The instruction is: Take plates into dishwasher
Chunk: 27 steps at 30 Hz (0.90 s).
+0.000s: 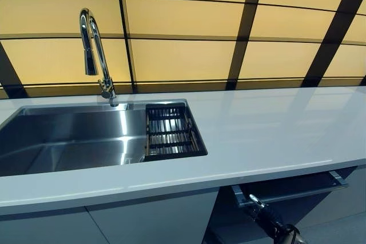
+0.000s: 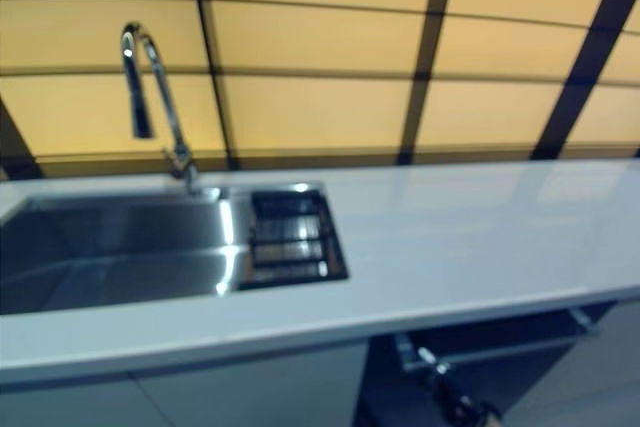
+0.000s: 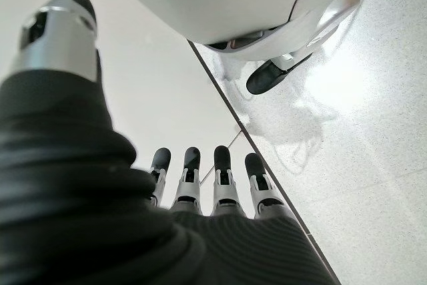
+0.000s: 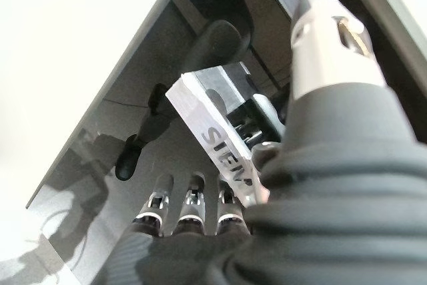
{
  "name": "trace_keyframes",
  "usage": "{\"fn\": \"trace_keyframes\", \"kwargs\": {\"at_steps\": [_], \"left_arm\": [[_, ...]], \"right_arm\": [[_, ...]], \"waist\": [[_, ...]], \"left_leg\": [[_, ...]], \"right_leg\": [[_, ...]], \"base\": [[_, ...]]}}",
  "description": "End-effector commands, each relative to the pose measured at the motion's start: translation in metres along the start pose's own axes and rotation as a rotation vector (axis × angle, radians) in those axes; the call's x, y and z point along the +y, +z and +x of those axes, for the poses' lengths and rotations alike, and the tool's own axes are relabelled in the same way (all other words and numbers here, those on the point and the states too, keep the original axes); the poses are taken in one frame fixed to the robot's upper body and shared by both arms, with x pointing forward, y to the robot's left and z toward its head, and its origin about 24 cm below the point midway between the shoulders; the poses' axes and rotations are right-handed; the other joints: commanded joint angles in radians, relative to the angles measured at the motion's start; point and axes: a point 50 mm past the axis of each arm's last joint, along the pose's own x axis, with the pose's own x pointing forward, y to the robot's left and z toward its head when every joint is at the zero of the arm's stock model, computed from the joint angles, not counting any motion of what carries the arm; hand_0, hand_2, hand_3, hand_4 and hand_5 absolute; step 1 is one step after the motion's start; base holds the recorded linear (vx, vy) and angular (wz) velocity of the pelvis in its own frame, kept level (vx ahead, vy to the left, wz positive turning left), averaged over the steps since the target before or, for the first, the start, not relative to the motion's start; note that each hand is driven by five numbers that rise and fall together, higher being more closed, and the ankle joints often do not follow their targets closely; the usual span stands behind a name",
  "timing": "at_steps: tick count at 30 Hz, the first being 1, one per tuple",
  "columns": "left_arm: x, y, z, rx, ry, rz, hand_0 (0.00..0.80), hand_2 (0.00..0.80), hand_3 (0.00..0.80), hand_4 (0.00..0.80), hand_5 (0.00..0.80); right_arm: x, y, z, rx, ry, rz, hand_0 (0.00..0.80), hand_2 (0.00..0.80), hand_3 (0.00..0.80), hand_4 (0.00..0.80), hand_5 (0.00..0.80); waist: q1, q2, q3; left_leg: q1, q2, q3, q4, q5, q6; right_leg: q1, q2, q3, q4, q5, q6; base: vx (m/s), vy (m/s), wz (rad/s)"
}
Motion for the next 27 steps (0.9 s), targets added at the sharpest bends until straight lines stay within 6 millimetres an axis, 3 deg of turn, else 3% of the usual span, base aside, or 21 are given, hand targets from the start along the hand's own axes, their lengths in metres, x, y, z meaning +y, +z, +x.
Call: {"fn": "trace_keyframes", "kwargs": {"at_steps": [1, 17, 20, 22, 23, 25, 27], "left_arm": [[0.012, 0.024, 0.006, -0.07, 0.045, 0.003, 0.0, 0.0, 0.0, 0.0, 0.0], [0.033, 0.027, 0.004, -0.1, 0.191, -0.158, 0.0, 0.0, 0.0, 0.0, 0.0], [0.036, 0.026, 0.004, -0.095, 0.216, -0.202, 0.0, 0.0, 0.0, 0.0, 0.0], [0.037, 0.025, 0.004, -0.09, 0.233, -0.227, 0.0, 0.0, 0.0, 0.0, 0.0], [0.037, 0.026, 0.004, -0.09, 0.233, -0.227, 0.0, 0.0, 0.0, 0.0, 0.0], [0.039, 0.024, 0.005, -0.084, 0.245, -0.239, 0.0, 0.0, 0.0, 0.0, 0.0], [0.039, 0.024, 0.005, -0.08, 0.247, -0.242, 0.0, 0.0, 0.0, 0.0, 0.0]], "right_arm": [[0.057, 0.029, 0.016, -0.16, 0.21, 0.015, 0.0, 0.0, 0.0, 0.0, 0.0], [-0.003, -0.023, -0.007, -0.013, -0.089, 0.033, 0.0, 0.0, 0.0, 0.0, 0.0], [-0.027, -0.039, -0.015, 0.059, -0.228, -0.08, 0.0, 0.0, 0.0, 0.0, 0.0], [-0.058, -0.056, -0.028, 0.199, -0.444, -0.222, 0.0, 0.0, 0.0, 0.0, 0.0], [-0.06, -0.058, -0.029, 0.205, -0.451, -0.223, 0.0, 0.0, 0.0, 0.0, 0.0], [-0.086, -0.075, -0.047, 0.345, -0.576, -0.279, 0.0, 0.0, 0.0, 0.0, 0.0], [-0.093, -0.084, -0.054, 0.412, -0.607, -0.294, 0.0, 0.0, 0.0, 0.0, 0.0]], "waist": [[0.025, 0.001, -0.001], [-0.016, -0.011, 0.032], [-0.018, -0.012, 0.037], [-0.016, -0.013, 0.041], [-0.016, -0.013, 0.042], [-0.007, -0.015, 0.047], [-0.004, -0.014, 0.048]], "left_leg": [[-0.02, 0.072, 0.005, 0.023, 0.018, -0.049], [-0.038, 0.097, 0.026, 0.028, 0.041, -0.061], [-0.043, 0.107, 0.032, 0.03, 0.048, -0.066], [-0.043, 0.114, 0.036, 0.03, 0.052, -0.067], [-0.043, 0.115, 0.036, 0.03, 0.052, -0.067], [-0.044, 0.124, 0.038, 0.032, 0.057, -0.069], [-0.046, 0.128, 0.04, 0.034, 0.06, -0.071]], "right_leg": [[-0.022, -0.015, 0.004, 0.083, -0.009, -0.039], [-0.038, 0.012, 0.041, 0.08, -0.003, -0.047], [-0.039, 0.022, 0.05, 0.078, -0.005, -0.052], [-0.04, 0.03, 0.057, 0.076, -0.004, -0.055], [-0.039, 0.03, 0.057, 0.076, -0.004, -0.055], [-0.036, 0.038, 0.06, 0.073, -0.004, -0.058], [-0.034, 0.04, 0.063, 0.071, -0.003, -0.059]], "base": [[-0.066, -0.001, 0.01], [-0.082, -0.02, 0.0], [-0.086, -0.033, -0.01], [-0.08, -0.033, -0.01], [-0.067, -0.031, -0.03], [-0.06, -0.037, -0.03], [-0.035, -0.019, -0.04]]}}
